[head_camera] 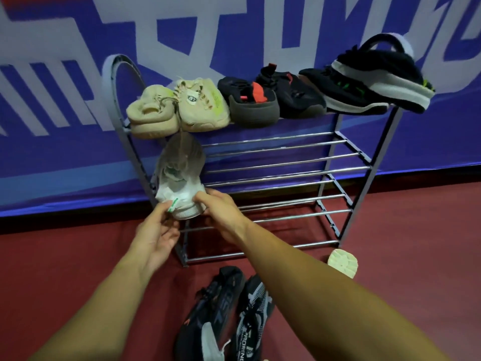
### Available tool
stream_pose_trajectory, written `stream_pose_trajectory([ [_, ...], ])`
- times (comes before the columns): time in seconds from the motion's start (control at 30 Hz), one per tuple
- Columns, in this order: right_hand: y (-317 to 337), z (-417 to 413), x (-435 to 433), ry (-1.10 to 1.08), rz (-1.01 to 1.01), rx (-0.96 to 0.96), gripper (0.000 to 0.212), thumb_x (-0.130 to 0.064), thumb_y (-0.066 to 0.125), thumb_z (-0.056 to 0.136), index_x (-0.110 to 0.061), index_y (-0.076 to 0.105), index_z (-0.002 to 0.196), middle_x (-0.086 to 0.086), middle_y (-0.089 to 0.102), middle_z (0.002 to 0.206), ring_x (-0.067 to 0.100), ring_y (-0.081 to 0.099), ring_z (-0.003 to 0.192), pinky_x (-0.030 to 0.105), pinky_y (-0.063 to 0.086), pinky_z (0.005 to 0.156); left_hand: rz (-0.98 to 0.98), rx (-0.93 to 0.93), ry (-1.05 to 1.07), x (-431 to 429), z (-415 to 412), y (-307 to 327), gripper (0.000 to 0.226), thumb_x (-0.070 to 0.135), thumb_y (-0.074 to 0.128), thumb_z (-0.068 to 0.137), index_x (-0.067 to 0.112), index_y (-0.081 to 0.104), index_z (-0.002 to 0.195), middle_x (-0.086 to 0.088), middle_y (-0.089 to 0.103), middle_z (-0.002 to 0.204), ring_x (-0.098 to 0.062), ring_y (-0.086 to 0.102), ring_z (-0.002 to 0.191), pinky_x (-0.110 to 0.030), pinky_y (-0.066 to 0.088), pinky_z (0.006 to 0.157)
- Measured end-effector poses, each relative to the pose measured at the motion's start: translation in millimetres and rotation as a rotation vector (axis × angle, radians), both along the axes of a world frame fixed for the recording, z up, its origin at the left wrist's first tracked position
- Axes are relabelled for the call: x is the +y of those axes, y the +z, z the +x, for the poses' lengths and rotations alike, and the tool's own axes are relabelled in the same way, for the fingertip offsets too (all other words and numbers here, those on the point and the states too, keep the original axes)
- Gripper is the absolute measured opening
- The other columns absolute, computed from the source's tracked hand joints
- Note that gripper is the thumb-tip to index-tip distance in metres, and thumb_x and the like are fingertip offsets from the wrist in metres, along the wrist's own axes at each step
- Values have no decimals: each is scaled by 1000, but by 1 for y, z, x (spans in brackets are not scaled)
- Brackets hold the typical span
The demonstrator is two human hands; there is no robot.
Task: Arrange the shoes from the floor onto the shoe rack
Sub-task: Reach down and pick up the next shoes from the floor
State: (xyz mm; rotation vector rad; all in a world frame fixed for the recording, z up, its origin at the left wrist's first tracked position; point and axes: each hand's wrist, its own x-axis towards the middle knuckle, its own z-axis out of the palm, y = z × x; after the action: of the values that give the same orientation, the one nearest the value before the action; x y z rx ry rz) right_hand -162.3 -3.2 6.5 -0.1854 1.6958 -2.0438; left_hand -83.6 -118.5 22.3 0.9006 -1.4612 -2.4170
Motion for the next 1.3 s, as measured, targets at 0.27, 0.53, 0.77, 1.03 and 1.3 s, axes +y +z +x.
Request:
stream_pose_trajectory([
  [0.27,-4,-10,-13,-177,107,97,53,-43,79,82,-12,65,123,6,73,107,14,65,79,30,52,74,120,122,222,-7,-14,9,17,17,72,85,11,65,99,3,58,70,-3,48,51,-15,43,49],
  [0.53,11,-11,-17,-113,-14,86,46,-30,71,92,-14,61,135,6,71,109,7,57,68,14,42,53,107,93,190,-7,-21,10,19,26,70,89,16,64,103,7,62,64,-4,48,61,-15,39,53],
  [0.77,17,-8,12,-53,99,60,33,-23,62,98,-9,63,128,11,64,100,10,54,66,10,34,36,-31,4,65,-4,-20,3,59,66,55,87,24,62,128,8,66,117,-6,59,93,-17,43,69],
  [1.03,6,13,85,40,532,149,26,-22,62,96,-4,67,115,11,66,87,10,45,47,15,28,39,-235,-186,-244,28,-8,-13,61,74,50,85,18,61,109,4,68,105,-10,61,84,-21,41,62],
  [1.3,3,49,172,170,868,199,21,-19,61,96,1,68,97,18,66,90,26,53,76,34,40,63,-533,-269,-517,81,1,-17,31,50,64,90,19,66,94,2,71,96,-10,65,77,-22,45,64],
])
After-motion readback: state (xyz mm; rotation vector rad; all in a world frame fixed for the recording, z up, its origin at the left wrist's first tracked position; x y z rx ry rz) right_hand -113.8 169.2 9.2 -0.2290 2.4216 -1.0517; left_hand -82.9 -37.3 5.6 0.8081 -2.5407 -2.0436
